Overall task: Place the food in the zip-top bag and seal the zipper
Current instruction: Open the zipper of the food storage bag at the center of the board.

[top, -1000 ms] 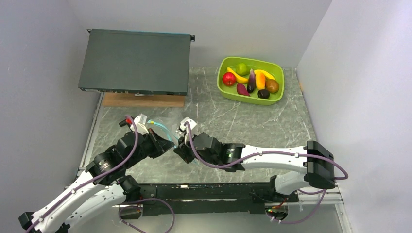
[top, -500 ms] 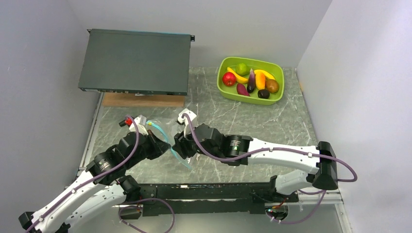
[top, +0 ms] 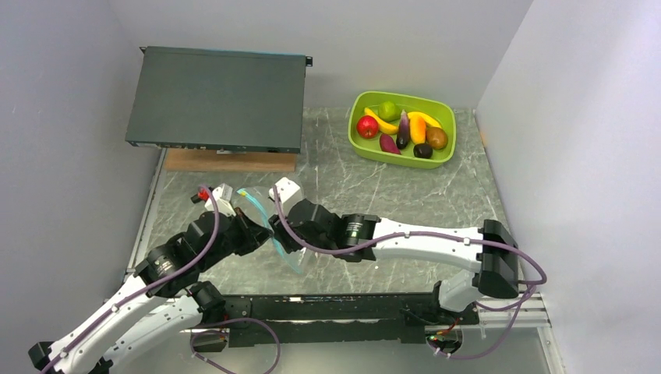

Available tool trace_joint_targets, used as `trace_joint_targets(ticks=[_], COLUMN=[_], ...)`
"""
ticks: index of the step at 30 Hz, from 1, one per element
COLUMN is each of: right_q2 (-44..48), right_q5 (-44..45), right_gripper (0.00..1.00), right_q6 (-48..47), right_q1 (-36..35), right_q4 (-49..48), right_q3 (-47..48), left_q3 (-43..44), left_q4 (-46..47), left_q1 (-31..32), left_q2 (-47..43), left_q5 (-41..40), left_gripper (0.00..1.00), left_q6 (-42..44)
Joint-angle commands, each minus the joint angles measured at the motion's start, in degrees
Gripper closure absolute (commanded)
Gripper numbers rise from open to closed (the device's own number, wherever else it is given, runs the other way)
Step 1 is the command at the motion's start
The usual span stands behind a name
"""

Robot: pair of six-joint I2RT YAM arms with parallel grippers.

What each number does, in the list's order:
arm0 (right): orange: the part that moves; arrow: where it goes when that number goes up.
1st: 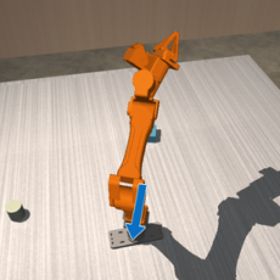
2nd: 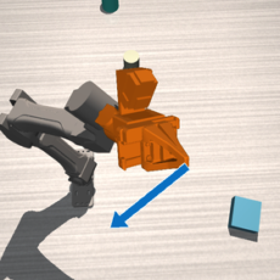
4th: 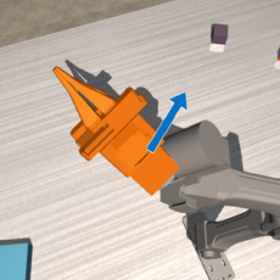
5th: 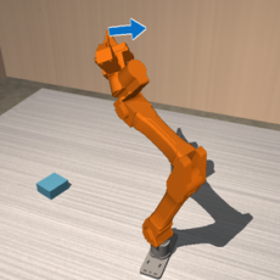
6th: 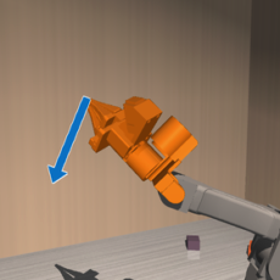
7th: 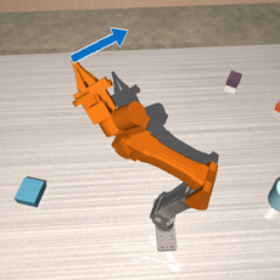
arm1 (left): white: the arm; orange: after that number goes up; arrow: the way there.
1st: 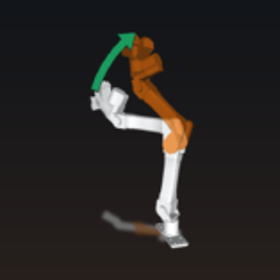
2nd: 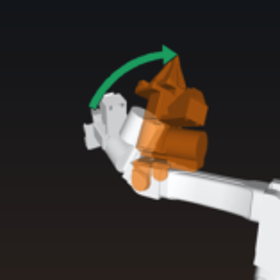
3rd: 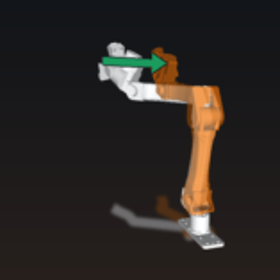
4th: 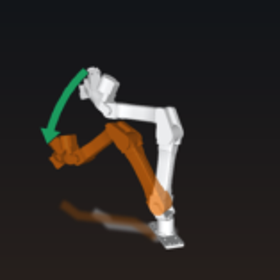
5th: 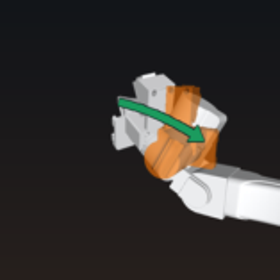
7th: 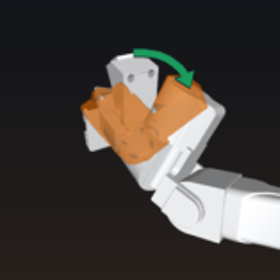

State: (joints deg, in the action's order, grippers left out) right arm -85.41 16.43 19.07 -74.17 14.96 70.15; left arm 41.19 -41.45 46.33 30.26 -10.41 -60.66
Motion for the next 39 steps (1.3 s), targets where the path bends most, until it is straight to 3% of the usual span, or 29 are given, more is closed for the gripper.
trace_joint_targets(ticks=[1, 4, 5, 6, 10, 13, 18, 21, 25, 39], right_q2=[-2.1, -3.0, -3.1, -3.2, -2.0, -2.7, -6.1, -6.8, -7.4, -7.4], right_q5=[2.7, 7.8, 7.3, 5.3, -2.9, -2.7, 1.4, 5.6, 8.6, 9.0], right_gripper=[0.59, 0.82, 0.95, 1.0, 1.0, 1.0, 1.0, 1.0, 1.0, 1.0], right_q6=[1.2, 2.1, 1.9, 1.4, 1.9, 4.9, 7.1, 8.9, 9.7, 9.2], right_q1=[0.1, 0.1, 0.2, 0.2, 0.2, 0.1, -0.9, -1.7, -2.8, -3.2], right_q4=[-0.4, 0.6, 0.8, 0.7, -3.4, -6.3, -2.3, -1.7, -0.7, -0.8], right_q3=[4.2, 4.8, 5.0, 5.3, 3.9, 2.4, 6.7, 7.3, 8.8, 10.2], left_q3=[1.5, 1.6, 1.6, 1.5, 1.1, 0.3, 0.6, 1.5, 2.8, 3.4], left_q4=[1.4, -0.3, -1.3, -2.6, -5.6, -6.6, -6.5, -8.5, -9.4, -8.2], left_q1=[0.0, 0.1, 0.0, 0.1, 0.1, 0.0, 0.1, 0.1, 0.0, 0.0], left_q2=[-1.1, -1.3, -1.5, -1.7, -3.0, -4.9, -7.3, -7.1, -5.9, -1.9], left_q5=[0.1, -0.2, -0.9, -1.7, -3.1, -4.3, -5.1, -6.8, -7.2, -9.2], left_gripper=[1.0, 1.0, 1.0, 1.0, 0.97, 0.76, 0.45, 0.36, 0.32, 0.38], left_q6=[0.2, 0.4, -0.1, -0.7, -2.6, -4.1, -4.2, -4.8, -4.0, -2.4])
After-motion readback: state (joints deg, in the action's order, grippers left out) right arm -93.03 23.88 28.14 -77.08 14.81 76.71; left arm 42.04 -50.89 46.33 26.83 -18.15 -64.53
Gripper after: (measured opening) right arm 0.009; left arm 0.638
